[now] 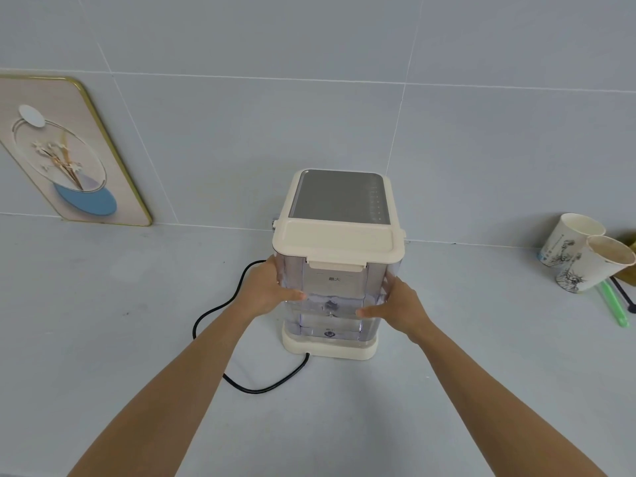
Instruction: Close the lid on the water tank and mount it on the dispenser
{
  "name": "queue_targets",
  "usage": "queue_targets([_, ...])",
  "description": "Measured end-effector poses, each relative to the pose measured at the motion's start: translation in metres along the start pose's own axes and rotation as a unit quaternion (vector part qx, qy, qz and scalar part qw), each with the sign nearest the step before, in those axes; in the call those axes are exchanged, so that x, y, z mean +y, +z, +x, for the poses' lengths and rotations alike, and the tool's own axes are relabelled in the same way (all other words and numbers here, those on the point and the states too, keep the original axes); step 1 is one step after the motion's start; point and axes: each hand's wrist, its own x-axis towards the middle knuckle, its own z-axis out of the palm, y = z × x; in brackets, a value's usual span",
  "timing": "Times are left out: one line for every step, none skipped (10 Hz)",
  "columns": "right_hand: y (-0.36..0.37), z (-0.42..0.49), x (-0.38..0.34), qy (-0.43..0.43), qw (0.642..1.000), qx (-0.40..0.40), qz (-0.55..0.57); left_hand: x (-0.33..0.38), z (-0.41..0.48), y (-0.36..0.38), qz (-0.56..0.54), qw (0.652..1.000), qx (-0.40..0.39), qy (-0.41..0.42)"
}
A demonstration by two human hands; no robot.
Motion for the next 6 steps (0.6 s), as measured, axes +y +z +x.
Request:
queue_targets([0.0,0.0,-0.001,0.005,1.0,-0.002,-0.012,-0.001,-0.002,0.001,0.0,1.0,0.005,0.001])
queue_targets([0.0,-0.001,-0.001,0.006,1.0,-0.008,-0.01,-0.003,-0.003,0.001,0.0,1.0,0.003,0.007])
queue_targets([-0.002,-0.006,-0.003,0.009,1.0,-0.017,-0.018,-0.004,-0.005,0.0,-0.009,1.0,-0.003,0.006])
queue_targets([-0.004,-0.011,-0.003,-0.007,1.0,-0.009,-0.022,-0.004,-0.008,-0.003,-0.055,0.998,-0.016,0.01])
queue_targets([-0.013,-0.023,-0.015,-0.058,0.998,0.015,-0.015,0.005,-0.02,-0.01,-0.066,0.997,0.0,0.049])
queue_targets([-0.022,-0.03,-0.028,-0.107,0.993,0.056,-0.012,0.019,-0.03,-0.019,-0.056,0.991,0.037,0.116])
